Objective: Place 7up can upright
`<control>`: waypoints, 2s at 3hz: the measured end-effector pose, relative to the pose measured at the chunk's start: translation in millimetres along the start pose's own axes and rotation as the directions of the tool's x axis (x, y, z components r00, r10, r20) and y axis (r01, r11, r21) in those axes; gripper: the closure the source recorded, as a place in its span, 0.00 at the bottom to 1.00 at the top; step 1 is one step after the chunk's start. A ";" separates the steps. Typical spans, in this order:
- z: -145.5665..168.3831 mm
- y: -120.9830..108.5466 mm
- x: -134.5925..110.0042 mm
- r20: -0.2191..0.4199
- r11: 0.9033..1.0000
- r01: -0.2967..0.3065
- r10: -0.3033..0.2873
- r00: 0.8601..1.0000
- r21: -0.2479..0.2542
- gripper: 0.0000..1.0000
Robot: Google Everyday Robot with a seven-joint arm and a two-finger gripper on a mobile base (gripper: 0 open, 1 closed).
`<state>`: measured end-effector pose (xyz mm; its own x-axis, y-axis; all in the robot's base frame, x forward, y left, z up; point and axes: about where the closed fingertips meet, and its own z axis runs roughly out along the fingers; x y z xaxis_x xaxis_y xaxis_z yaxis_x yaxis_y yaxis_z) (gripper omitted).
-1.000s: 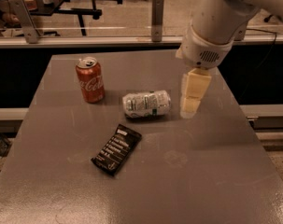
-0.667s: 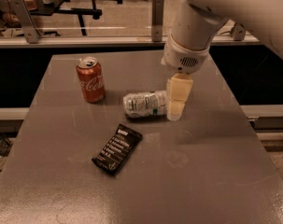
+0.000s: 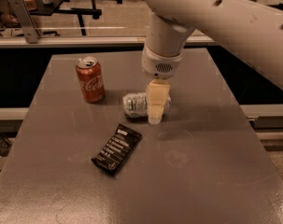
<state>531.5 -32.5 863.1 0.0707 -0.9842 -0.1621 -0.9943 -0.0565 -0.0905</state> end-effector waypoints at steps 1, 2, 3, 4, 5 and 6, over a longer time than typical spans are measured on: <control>12.5 3.0 -14.3 -0.012 1.000 0.011 -0.011 1.000 -0.011 0.00; 21.3 5.9 -24.5 -0.027 1.000 0.022 -0.022 0.999 -0.016 0.00; 27.1 8.4 -30.7 -0.038 0.999 0.027 -0.028 0.999 -0.023 0.17; 28.0 8.9 -32.0 -0.040 0.999 0.026 -0.027 0.999 -0.029 0.40; 26.2 8.2 -31.6 -0.032 0.999 0.020 -0.021 0.999 -0.035 0.63; -5.7 -3.7 -21.8 0.102 0.999 -0.034 0.034 0.994 -0.011 0.95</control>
Offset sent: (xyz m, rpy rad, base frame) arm -0.0097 0.0398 -0.0262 -0.0522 0.0188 0.0330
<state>533.1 -11.7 872.6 0.0442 -0.9634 -0.2644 -0.9969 -0.0253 -0.0745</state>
